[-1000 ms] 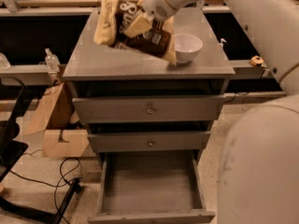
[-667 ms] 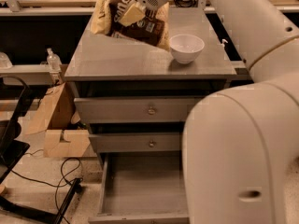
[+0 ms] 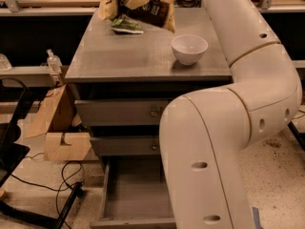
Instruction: Pick brown chip bag from bottom drawer and place on counter
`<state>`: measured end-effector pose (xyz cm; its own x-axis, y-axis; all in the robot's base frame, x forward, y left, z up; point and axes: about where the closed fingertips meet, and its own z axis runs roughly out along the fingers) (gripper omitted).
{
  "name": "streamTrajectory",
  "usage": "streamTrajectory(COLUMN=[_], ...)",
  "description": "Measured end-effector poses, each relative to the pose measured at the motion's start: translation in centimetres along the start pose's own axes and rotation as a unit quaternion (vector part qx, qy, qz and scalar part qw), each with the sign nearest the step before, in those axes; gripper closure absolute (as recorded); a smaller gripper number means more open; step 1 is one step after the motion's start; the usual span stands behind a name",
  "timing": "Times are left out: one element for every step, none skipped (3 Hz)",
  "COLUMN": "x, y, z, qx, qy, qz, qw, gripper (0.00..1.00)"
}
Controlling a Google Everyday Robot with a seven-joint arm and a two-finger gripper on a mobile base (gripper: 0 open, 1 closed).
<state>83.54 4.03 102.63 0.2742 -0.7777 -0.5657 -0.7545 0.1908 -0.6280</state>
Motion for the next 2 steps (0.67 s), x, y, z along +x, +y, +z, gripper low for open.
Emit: streamTrajectory(x=[2.08,2.04], y=[-1.65,-1.49], z=[0.20,0.70], qx=[0.028,0.026], qy=[-0.001,-0.002], qz=[-0.026,-0.027], qw=[0.9993,0.9993], gripper=[1.00,0.75])
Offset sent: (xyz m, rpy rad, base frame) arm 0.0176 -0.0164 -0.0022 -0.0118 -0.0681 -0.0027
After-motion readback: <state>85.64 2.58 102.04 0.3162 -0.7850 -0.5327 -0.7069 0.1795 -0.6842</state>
